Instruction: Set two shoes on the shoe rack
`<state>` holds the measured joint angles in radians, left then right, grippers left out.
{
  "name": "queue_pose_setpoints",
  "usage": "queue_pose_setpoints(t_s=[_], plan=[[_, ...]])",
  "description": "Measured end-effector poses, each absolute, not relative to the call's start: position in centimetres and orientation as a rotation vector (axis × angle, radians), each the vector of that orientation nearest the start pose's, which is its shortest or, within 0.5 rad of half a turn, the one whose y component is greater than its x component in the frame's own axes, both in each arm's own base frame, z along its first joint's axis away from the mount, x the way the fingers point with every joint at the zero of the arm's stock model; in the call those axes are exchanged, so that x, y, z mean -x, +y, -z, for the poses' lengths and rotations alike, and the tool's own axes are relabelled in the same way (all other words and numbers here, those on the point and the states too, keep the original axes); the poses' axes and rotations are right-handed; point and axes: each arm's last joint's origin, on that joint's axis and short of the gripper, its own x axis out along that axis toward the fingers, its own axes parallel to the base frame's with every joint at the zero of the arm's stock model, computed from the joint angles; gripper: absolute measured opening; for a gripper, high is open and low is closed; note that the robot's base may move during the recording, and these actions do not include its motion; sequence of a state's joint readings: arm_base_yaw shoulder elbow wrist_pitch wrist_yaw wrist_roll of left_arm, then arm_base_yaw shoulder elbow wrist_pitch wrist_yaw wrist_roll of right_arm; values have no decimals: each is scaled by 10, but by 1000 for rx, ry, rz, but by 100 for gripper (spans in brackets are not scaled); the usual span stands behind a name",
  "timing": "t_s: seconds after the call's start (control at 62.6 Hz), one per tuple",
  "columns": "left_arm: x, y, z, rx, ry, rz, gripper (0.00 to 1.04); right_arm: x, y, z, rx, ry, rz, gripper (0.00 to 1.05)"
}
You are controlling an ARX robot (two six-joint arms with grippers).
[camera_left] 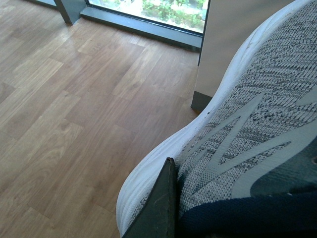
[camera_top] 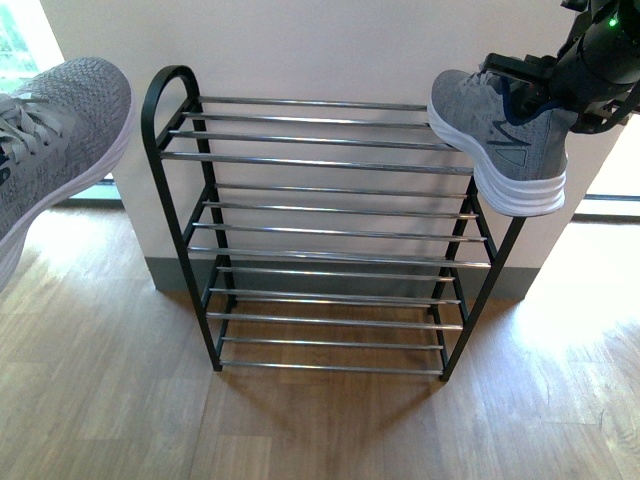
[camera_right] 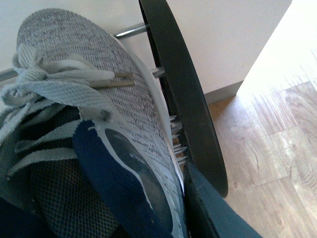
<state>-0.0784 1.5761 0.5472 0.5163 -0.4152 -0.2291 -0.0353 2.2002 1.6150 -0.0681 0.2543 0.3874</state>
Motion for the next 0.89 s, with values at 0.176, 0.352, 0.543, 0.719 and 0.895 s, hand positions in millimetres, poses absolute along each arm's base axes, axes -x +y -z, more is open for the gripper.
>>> queue_pose_setpoints(t_s=[0.176,0.352,0.543,0.719,0.895], plan=[[-281,-10,-142,96,458,-384,1,-491,-27,-177,-284,550,387,37],[-281,-10,-142,96,459,-384,1,-486,-31,-183,-260,507,357,65],[-281,-10,-142,96,459,-384,1,-464,-37,-218,-259,413,291,97],[-281,-10,-142,96,459,-384,1,-427,-42,-235,-244,339,212,96],[-281,-10,-142,96,459,-384,1,-387,-46,-234,-205,285,125,96]])
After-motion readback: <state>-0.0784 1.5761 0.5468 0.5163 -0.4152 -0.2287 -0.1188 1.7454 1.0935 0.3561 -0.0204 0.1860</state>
